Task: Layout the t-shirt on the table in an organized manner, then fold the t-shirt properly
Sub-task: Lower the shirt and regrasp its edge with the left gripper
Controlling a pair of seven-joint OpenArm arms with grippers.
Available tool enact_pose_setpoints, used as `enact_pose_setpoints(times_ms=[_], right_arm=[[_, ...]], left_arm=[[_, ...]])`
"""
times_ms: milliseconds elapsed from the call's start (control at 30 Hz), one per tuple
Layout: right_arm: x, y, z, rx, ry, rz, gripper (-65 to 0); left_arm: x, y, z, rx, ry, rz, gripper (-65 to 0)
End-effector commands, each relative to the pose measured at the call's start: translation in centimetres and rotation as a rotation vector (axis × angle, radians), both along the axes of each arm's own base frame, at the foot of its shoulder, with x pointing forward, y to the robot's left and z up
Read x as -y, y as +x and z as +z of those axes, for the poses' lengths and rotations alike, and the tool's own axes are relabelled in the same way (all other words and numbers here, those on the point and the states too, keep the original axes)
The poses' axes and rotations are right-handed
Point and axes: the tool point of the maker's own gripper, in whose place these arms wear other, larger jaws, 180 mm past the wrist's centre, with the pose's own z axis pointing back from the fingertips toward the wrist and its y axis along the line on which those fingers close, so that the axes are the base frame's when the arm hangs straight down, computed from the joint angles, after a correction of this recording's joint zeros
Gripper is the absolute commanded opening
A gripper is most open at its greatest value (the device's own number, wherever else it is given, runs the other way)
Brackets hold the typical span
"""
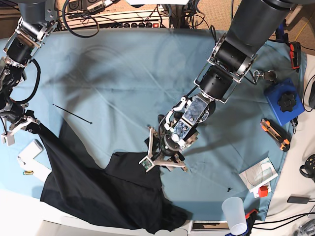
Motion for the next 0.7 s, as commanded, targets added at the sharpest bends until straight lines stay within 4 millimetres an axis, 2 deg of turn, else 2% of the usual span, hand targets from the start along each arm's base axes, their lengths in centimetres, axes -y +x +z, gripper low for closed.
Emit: enact_pose_setpoints(times_ms=[0, 200, 467, 667], right_arm=[[0.9, 0.8, 2.4, 0.064, -0.026, -0.004, -65.0], [0.9, 0.8, 2.3, 0.061, -0.027, -0.002, -65.0], [0.8, 0.6, 2.1, 0.047, -0.027, 0.001, -65.0], [0.8, 0.6, 2.1, 0.043, -0.027, 0.001, -65.0]], left_arm=[[0.8, 1.5, 2.6, 0.076, -0.026, -0.013, -31.1], [0.2, 1.7, 1.0, 0.048, -0.012, -0.014, -31.1], [1.4, 2.6, 3.0, 0.095, -0.045, -0.041, -31.8], [2.4, 1.9, 2.6, 0.078, -0.059, -0.074, -38.6]])
